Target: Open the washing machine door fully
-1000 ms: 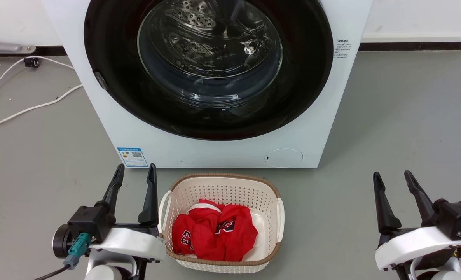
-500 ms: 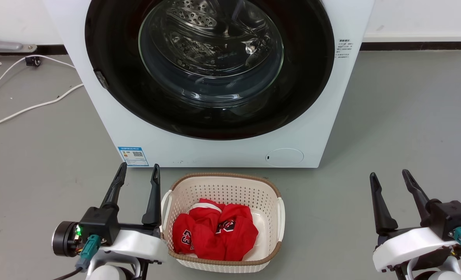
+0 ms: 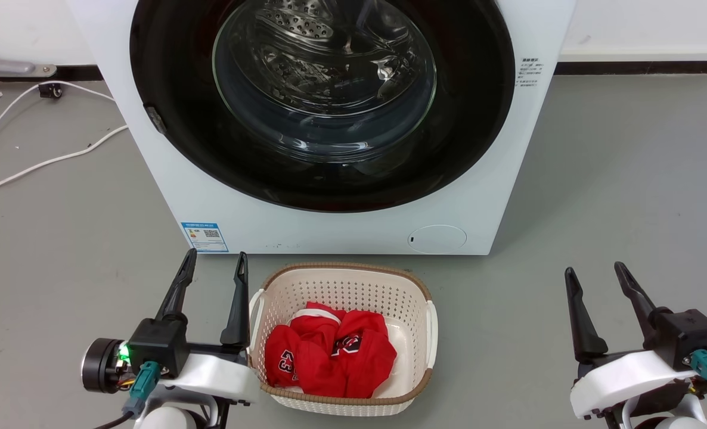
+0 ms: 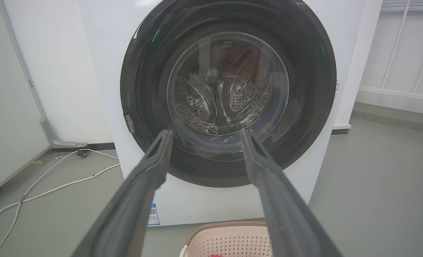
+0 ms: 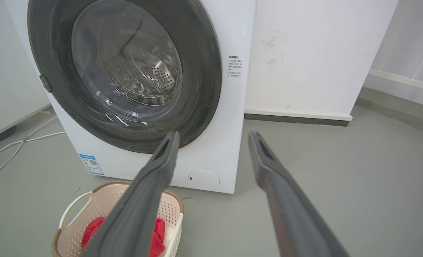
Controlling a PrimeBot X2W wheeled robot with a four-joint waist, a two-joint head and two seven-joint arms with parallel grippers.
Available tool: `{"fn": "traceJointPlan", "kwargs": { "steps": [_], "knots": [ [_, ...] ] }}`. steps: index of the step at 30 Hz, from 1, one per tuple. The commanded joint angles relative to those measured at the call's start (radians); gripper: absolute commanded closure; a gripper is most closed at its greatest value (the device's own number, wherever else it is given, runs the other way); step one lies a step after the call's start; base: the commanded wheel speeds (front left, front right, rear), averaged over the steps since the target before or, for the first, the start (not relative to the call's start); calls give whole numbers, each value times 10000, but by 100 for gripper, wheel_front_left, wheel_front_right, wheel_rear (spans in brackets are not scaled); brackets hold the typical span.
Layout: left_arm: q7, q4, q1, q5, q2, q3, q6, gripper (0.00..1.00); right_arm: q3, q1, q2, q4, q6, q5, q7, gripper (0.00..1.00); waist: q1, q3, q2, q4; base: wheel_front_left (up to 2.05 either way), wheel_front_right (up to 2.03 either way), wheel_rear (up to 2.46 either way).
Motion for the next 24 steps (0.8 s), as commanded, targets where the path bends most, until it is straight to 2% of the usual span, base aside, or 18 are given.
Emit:
{"fn": "traceJointPlan", "kwargs": {
  "steps": [1, 6, 7, 8, 9, 10, 17, 20, 24],
  "knots": [
    [-48, 17, 3, -23, 20, 5, 33, 0, 0, 26, 35, 21, -3, 73, -53, 0, 0, -1, 0, 0, 0, 0, 0],
    [-50, 60, 24, -100, 20, -15, 44, 0, -6, 27, 35, 98, -3, 205, -28, 0, 0, 3, 0, 15, 0, 0, 0],
    [-48, 70, 28, -99, 20, -20, 42, 0, -2, 33, 35, 118, -3, 239, -9, 18, 0, -1, 0, 20, 0, 0, 0],
    [-50, 73, 33, -102, 20, -27, 41, 0, -5, 40, 33, 132, -3, 249, 13, 66, 0, -3, 0, 28, 0, 0, 0],
    [-48, 80, 36, -102, 20, -36, 42, 0, -13, 41, 33, 140, -3, 274, 26, 97, 0, -3, 0, 36, 0, 0, 0],
    [-48, 85, 38, -102, 20, -43, 44, 0, -15, 40, 33, 152, -3, 316, 38, 100, 0, -4, 0, 42, 0, 0, 0],
    [-49, 99, 61, -130, 20, -71, 54, 0, -27, -23, 33, 123, -3, 1034, -210, 100, 0, -44, 0, 40, 0, 0, 0],
    [-49, 129, 64, -162, 20, -64, 45, 0, 77, -57, 33, 239, -3, 3184, -795, 100, 0, -86, 0, 30, 0, 0, 0],
    [-49, 119, 58, -241, 19, -77, 47, 0, 266, -255, 29, 419, -1, 7093, -1611, 100, 0, -97, 0, 26, 0, 0, 0]
  ]
}}
